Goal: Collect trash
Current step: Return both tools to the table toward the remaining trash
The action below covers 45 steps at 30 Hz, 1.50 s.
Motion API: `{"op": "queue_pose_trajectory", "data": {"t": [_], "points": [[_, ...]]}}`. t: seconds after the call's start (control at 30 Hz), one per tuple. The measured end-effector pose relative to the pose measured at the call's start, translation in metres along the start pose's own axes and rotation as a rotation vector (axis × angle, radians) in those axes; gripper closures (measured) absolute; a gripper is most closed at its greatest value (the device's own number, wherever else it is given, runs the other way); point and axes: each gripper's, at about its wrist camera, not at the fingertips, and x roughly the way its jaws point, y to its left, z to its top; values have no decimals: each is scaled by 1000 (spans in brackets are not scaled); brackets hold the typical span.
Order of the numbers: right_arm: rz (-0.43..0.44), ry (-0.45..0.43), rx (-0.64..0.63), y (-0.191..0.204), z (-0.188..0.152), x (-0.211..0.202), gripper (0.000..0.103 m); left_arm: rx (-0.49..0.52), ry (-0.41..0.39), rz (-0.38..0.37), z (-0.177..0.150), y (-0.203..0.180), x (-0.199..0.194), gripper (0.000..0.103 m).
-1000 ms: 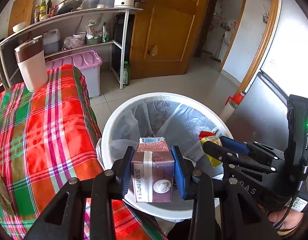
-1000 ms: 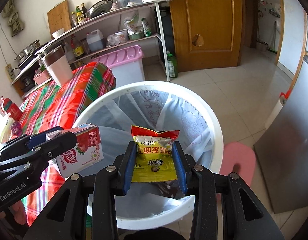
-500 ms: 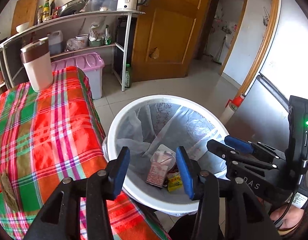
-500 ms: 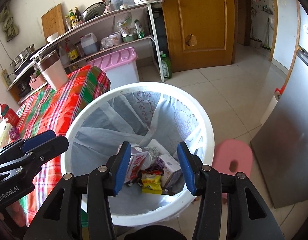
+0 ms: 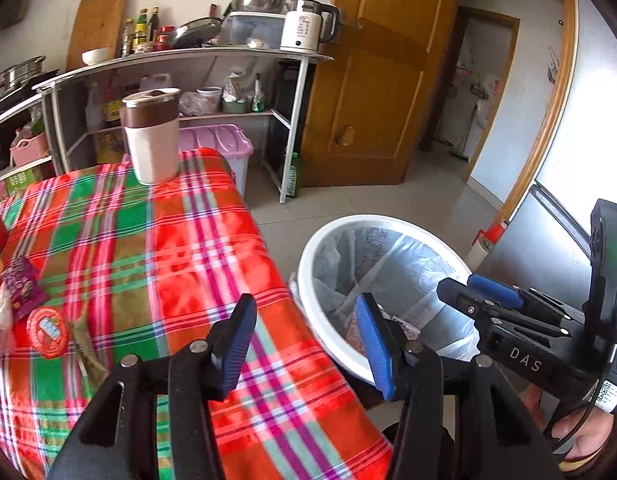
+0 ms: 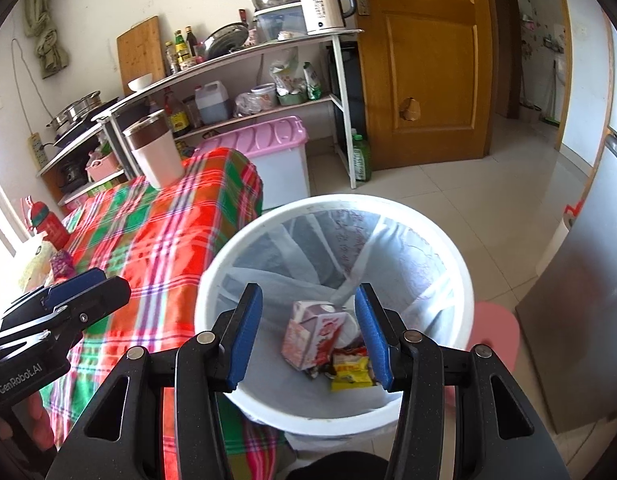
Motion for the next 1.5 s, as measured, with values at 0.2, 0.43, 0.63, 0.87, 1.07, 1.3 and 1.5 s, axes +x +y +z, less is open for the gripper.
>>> {"op": "queue_pose_trajectory", "data": {"t": [0.2, 0.43, 0.63, 0.87, 1.07, 1.3, 1.5], "points": [[30, -14, -36, 27, 0, -5, 54, -37, -38, 41, -6, 26, -22, 47], [69, -23, -87, 64, -3, -5, 54, -88, -59, 108, -17, 61, -45, 46], [117, -15, -133, 96, -7, 3, 54, -146, -72, 176, -27, 98, -62, 46], [168, 8, -170, 132, -12, 18, 54, -215, -71, 258, -42, 140, -77, 46], [216, 35, -213, 162, -17, 30, 53, -267, -64, 312, -54, 172, -87, 46], [268, 74, -265, 197, -21, 46, 53, -311, -47, 343, -64, 204, -92, 46], [307, 120, -297, 221, -25, 64, 52, -334, -37, 397, -71, 229, -94, 38]]}}
